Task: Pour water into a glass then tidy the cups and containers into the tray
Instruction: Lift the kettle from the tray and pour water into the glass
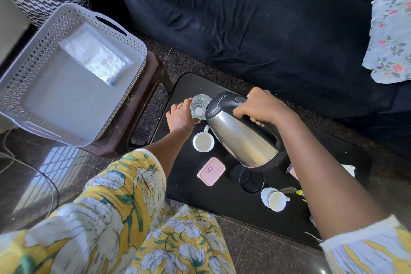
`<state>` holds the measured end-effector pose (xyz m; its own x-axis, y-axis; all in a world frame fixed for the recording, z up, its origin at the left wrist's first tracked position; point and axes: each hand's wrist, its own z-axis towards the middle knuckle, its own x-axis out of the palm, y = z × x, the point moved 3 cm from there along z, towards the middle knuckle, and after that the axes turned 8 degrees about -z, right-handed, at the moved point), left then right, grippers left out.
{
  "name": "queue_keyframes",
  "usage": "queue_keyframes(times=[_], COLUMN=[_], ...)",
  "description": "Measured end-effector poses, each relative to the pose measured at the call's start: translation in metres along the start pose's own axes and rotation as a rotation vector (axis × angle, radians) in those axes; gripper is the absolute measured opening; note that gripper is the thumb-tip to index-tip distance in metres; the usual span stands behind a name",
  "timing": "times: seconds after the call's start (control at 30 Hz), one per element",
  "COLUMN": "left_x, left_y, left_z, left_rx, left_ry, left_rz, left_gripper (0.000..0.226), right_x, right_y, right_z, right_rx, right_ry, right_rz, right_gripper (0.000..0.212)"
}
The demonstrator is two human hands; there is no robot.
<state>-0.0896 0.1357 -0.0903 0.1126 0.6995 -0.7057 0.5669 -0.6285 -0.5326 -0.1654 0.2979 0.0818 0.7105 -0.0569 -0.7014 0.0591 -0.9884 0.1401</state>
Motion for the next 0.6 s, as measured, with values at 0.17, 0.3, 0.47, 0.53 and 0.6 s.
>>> queue_keyframes(times=[0.17,0.3,0.47,0.53,0.6], left_x=[0.001,0.001,-0.001,0.000,0.001], left_y=[0.000,0.000,0.002,0.005,0.008], left_z=[-0.002,-0.006,-0.015,-0.018,-0.021], left_rx=[-0.003,-0.016,-0.042,-0.067,-0.077], left_ry=[-0.006,-0.020,-0.099,-0.108,-0.104], left_rz=[-0.017,-0.037,-0.104,-0.123,-0.112], left_gripper=[0.069,0.069,0.056,0.056,0.053], right_x=[0.005,0.008,0.012,0.014,0.017], right_y=[-0.009,-0.019,-0.036,-0.041,-0.046], right_z=[-0.006,-0.012,-0.021,-0.025,-0.028], right_rx=[0.012,0.025,0.048,0.048,0.049], right_ry=[-0.032,-0.077,-0.155,-0.171,-0.191], right_rz=[0.035,0.070,0.154,0.207,0.240], right_gripper=[0.019,0.020,0.021,0.020,0.018])
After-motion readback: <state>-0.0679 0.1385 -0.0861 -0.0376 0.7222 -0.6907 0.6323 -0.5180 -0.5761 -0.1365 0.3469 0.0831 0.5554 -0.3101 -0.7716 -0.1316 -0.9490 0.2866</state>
